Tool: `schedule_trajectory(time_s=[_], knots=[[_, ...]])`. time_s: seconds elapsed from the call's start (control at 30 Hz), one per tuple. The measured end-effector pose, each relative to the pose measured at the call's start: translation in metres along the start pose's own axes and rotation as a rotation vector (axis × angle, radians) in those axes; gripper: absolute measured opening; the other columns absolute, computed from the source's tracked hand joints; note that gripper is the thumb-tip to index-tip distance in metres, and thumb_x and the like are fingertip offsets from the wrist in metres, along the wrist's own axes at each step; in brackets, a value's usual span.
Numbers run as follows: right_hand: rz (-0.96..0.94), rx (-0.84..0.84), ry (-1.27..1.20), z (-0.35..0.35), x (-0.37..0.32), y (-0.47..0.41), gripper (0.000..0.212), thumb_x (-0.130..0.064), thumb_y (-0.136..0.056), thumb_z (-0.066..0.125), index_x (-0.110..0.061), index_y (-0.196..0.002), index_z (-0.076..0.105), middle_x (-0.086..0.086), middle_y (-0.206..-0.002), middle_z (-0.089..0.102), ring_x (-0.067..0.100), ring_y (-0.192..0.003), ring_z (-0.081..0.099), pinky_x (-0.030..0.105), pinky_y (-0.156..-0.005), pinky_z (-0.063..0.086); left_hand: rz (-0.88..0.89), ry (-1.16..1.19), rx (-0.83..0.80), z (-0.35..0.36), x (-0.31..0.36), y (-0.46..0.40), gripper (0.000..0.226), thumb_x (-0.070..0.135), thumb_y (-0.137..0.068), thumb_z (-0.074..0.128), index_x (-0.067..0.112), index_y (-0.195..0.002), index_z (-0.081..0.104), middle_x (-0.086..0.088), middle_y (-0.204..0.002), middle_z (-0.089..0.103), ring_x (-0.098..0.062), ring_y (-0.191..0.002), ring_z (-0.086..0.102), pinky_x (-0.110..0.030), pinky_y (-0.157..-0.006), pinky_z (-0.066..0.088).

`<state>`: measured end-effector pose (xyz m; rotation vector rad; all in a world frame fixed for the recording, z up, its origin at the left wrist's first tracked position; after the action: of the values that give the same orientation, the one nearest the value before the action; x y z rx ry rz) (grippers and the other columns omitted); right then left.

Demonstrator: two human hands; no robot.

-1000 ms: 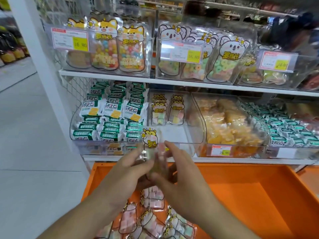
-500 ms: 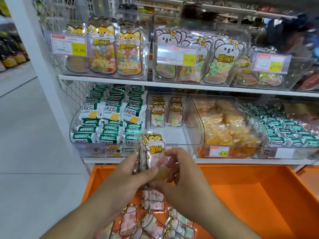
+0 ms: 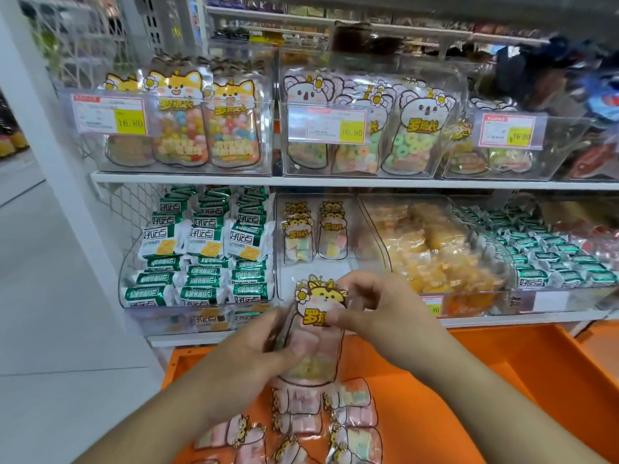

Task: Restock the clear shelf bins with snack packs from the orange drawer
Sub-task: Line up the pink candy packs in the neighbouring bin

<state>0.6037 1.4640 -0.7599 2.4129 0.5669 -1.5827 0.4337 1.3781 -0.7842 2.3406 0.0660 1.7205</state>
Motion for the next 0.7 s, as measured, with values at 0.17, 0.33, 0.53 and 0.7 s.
schedule_trajectory(time_s=[0.17, 0.33, 0.53, 0.7], knots=[[-0.065, 0.163, 0.054, -0.026, -0.008, -0.035, 0.017, -0.015, -0.081, 0.090, -0.018, -0.081, 0.074, -0.012, -0.059, 0.051, 0.011, -0.054, 0.045, 0.027, -0.055, 0.039, 0.103, -0.269, 0.258, -0.030, -0.001, -0.028, 0.065, 0.063, -0.087, 0.065, 0.042, -0.145, 0.045, 0.030, -0.134, 0.057, 0.009, -0.122, 0.055, -0.029, -0.113, 0.046], [-0.100, 0.343, 0.254, -0.057, -0.006, -0.103, 0.019, -0.017, -0.078, 0.092, -0.025, -0.081, 0.075, -0.015, -0.062, 0.058, 0.002, -0.059, 0.051, 0.022, -0.062, 0.042, 0.284, -0.813, 0.341, -0.036, -0.007, -0.049, 0.064, 0.042, -0.105, 0.051, 0.041, -0.161, 0.018, 0.026, -0.162, 0.017, 0.000, -0.150, 0.014, -0.027, -0.123, 0.014], [0.027, 0.251, 0.657, -0.058, 0.019, -0.181, 0.028, -0.034, -0.087, 0.083, -0.023, -0.112, 0.076, -0.002, -0.093, 0.073, 0.022, -0.096, 0.066, 0.028, -0.083, 0.051, 0.310, -0.971, 0.285, -0.029, -0.032, -0.069, 0.067, 0.044, -0.097, 0.058, 0.042, -0.157, 0.028, 0.026, -0.160, 0.009, -0.005, -0.148, 0.009, -0.039, -0.121, 0.017], [0.028, 0.106, 0.933, -0.055, 0.037, -0.218, 0.016, -0.035, -0.091, 0.075, -0.027, -0.103, 0.068, -0.002, -0.101, 0.060, 0.026, -0.109, 0.064, 0.024, -0.077, 0.038, 0.413, -1.028, 0.296, -0.029, -0.041, -0.075, 0.072, 0.039, -0.059, 0.086, 0.038, -0.125, 0.057, 0.015, -0.145, 0.045, -0.013, -0.128, 0.042, -0.043, -0.090, 0.056]])
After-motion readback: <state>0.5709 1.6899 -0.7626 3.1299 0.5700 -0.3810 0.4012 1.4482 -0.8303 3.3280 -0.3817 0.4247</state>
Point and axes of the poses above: each hand's wrist, its own y-axis away from the middle knuckle, its own z-axis out of the palm, x = y × z, the point moved 7 cm from there along -y, towards the middle knuckle
